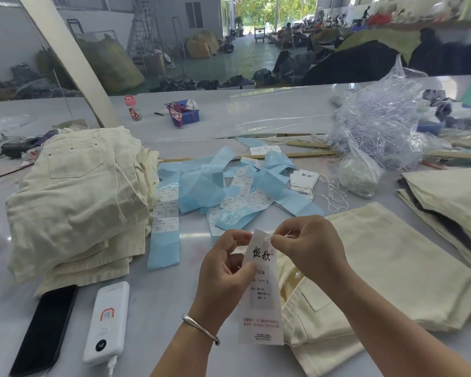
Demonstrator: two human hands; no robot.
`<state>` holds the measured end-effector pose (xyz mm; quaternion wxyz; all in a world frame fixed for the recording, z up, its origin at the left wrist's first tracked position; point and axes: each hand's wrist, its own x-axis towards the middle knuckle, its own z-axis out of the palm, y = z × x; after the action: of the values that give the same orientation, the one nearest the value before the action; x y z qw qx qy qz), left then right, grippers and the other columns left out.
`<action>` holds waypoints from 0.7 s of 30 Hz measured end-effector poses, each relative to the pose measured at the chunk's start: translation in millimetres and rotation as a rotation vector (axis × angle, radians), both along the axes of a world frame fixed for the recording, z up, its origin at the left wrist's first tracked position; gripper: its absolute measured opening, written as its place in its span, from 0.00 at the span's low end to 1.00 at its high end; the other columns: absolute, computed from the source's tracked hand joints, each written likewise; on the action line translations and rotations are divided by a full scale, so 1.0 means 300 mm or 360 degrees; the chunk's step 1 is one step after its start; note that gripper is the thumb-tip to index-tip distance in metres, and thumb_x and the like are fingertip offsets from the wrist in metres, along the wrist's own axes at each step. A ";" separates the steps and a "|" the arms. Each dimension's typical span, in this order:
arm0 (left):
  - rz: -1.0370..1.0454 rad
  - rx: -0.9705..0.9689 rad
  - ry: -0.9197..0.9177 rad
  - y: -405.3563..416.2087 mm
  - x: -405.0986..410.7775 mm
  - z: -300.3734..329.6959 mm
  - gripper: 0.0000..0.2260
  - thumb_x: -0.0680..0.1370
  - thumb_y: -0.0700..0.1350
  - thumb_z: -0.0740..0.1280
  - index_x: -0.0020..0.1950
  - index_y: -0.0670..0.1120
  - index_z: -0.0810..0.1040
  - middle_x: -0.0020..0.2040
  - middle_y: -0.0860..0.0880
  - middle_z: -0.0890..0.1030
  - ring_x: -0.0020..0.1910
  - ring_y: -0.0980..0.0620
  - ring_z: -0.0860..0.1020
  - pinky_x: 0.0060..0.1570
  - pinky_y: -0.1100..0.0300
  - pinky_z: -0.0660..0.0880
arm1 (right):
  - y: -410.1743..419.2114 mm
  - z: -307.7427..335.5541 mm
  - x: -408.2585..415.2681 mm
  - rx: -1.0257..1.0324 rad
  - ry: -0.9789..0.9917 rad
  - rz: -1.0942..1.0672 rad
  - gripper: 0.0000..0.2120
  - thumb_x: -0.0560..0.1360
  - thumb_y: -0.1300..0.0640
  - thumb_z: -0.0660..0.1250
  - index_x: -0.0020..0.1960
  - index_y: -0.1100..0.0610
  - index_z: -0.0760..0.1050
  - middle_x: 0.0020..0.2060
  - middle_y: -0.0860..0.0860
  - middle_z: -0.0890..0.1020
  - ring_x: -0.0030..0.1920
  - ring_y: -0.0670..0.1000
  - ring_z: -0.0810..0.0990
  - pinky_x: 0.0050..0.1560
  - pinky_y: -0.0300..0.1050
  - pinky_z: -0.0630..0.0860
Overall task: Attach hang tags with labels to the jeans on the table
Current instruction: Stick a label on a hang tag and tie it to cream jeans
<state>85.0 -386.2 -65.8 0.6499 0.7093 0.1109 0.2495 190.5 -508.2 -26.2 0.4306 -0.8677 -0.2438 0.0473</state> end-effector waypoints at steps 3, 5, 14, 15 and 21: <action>-0.0023 -0.0025 -0.0032 -0.021 0.031 0.000 0.12 0.69 0.37 0.67 0.51 0.47 0.77 0.47 0.45 0.84 0.40 0.31 0.80 0.39 0.38 0.78 | -0.018 0.004 0.015 0.0001 -0.0043 -0.0008 0.05 0.66 0.53 0.71 0.31 0.49 0.80 0.19 0.42 0.72 0.23 0.46 0.69 0.31 0.44 0.72; -0.0045 -0.0016 -0.0050 -0.032 0.050 -0.003 0.09 0.71 0.39 0.68 0.51 0.46 0.78 0.45 0.43 0.83 0.38 0.31 0.78 0.36 0.42 0.78 | -0.026 0.003 0.024 0.0000 -0.0067 -0.0009 0.05 0.66 0.52 0.71 0.32 0.49 0.80 0.19 0.42 0.71 0.23 0.45 0.68 0.29 0.41 0.68; 0.0033 -0.0140 -0.0055 -0.094 0.178 -0.030 0.05 0.76 0.34 0.69 0.49 0.42 0.79 0.40 0.46 0.82 0.33 0.53 0.79 0.31 0.63 0.74 | -0.108 -0.025 0.096 0.0056 -0.0040 0.0073 0.06 0.66 0.53 0.73 0.32 0.45 0.79 0.19 0.43 0.70 0.23 0.45 0.67 0.29 0.39 0.63; 0.0036 -0.0113 -0.0048 -0.102 0.195 -0.032 0.07 0.75 0.33 0.70 0.49 0.42 0.79 0.40 0.46 0.83 0.34 0.54 0.79 0.32 0.64 0.74 | -0.118 -0.031 0.107 0.0051 -0.0037 0.0069 0.06 0.66 0.52 0.73 0.33 0.44 0.79 0.19 0.43 0.70 0.23 0.45 0.67 0.29 0.39 0.63; 0.0114 0.0544 0.0075 -0.150 0.327 -0.020 0.12 0.74 0.35 0.71 0.47 0.53 0.77 0.40 0.55 0.81 0.31 0.56 0.79 0.34 0.59 0.78 | -0.228 -0.035 0.221 -0.0352 -0.0229 -0.0155 0.20 0.71 0.50 0.70 0.62 0.38 0.75 0.44 0.37 0.80 0.40 0.42 0.74 0.42 0.39 0.65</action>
<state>183.0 -431.1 -71.7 0.5078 0.8106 0.1073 0.2712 256.8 -576.5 -36.9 0.3156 -0.9218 -0.2249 -0.0096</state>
